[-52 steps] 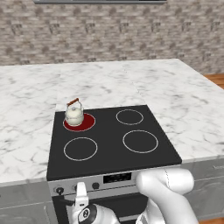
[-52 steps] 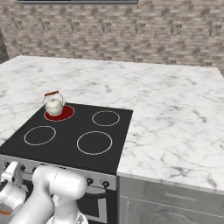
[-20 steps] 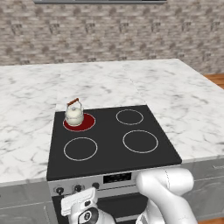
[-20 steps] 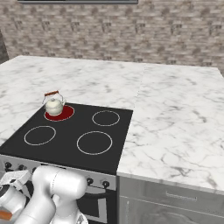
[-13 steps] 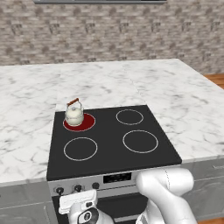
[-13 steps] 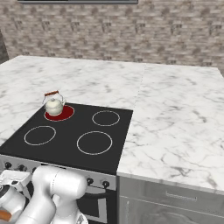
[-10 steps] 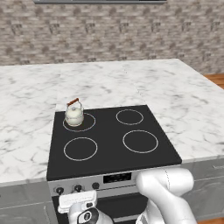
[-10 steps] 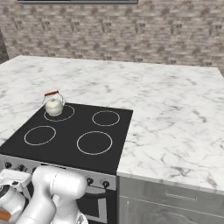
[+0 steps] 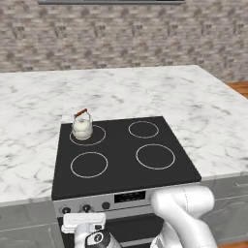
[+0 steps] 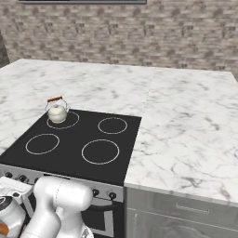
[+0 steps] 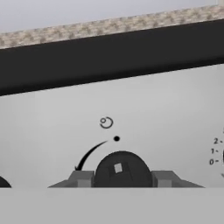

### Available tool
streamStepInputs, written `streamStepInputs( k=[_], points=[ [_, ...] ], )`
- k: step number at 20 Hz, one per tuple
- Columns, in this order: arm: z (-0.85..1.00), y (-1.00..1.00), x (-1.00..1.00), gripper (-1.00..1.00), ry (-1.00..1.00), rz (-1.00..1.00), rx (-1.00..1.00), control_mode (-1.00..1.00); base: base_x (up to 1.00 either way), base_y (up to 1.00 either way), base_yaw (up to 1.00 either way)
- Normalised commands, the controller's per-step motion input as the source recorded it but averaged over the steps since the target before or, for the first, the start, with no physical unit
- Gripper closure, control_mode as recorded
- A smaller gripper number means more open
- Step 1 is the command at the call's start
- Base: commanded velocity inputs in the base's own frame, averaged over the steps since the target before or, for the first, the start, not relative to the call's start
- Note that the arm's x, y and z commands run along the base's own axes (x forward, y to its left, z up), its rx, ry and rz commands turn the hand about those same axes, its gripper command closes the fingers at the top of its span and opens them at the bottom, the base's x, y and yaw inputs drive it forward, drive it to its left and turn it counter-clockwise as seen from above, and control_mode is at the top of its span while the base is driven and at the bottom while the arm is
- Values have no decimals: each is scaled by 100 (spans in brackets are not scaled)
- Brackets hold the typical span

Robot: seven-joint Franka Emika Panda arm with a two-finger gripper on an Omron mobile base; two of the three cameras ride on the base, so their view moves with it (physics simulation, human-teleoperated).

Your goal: The kettle is done boiling. Turn off the stove, then wait for 300 timesteps before moving the kettle to the dining table.

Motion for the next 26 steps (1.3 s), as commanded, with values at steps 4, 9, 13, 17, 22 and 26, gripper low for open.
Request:
streamStepInputs(
  k=[4,9,13,17,22,26],
  points=[
    [-9,-1,2,100,0,0,34,-100,0,0,0],
    [-16,0,1,100,0,0,29,-100,0,0,0],
    [-20,0,0,-100,0,0,14,-100,0,0,0],
    [-2,0,0,-100,0,0,0,-100,0,0,0],
    [0,0,-12,-100,-6,0,0,-100,0,0,0],
    [0,0,-18,-100,-6,0,0,-100,0,0,0]
  ],
)
